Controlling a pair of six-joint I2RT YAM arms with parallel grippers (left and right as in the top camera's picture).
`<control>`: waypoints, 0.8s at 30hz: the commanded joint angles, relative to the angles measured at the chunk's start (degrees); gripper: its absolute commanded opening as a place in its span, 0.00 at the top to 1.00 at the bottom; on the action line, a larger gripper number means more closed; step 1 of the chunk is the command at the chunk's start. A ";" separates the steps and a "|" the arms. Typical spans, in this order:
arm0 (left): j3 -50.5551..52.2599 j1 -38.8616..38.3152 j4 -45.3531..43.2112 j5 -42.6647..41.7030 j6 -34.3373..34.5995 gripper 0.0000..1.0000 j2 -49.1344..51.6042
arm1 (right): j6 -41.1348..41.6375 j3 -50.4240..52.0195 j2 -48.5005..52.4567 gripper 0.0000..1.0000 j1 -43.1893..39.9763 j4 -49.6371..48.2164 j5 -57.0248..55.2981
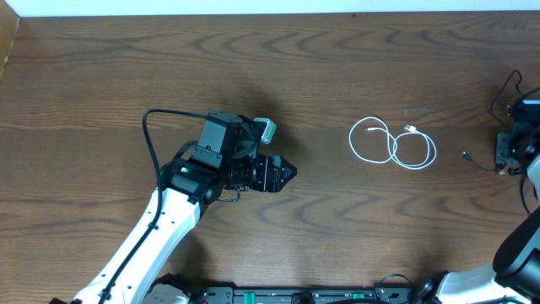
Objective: Untangle cables
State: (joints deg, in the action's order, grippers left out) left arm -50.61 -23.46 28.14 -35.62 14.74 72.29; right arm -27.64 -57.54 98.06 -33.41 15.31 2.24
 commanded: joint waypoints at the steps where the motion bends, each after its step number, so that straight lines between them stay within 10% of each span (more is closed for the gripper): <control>1: -0.87 -0.09 0.15 0.52 -0.74 0.29 0.37 | -0.72 0.09 -0.33 0.99 0.02 -1.81 1.05; 11: -0.87 -0.09 0.15 0.55 -0.76 0.29 0.37 | -2.91 -6.45 -11.08 0.99 0.22 -5.40 -6.34; 21: -0.87 -0.09 1.07 0.52 -0.74 0.29 0.37 | -36.22 -9.79 -15.87 0.95 2.38 -10.49 -13.81; 22: -0.87 -0.09 1.40 0.52 -0.74 0.29 0.37 | -36.17 -9.79 -15.41 0.85 2.54 -9.25 -13.11; 23: -0.87 -0.09 1.70 0.52 -0.74 0.29 0.37 | -35.50 -9.75 -14.88 0.55 2.84 -7.82 -12.11; 24: -0.87 -0.09 1.86 0.52 -0.74 0.29 0.37 | -34.32 -9.75 -14.53 0.01 3.15 -6.82 -11.21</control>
State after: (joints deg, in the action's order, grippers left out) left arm -50.61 -23.49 29.52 -35.62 14.74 72.29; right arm -57.32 -67.88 81.08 -31.20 6.52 -9.52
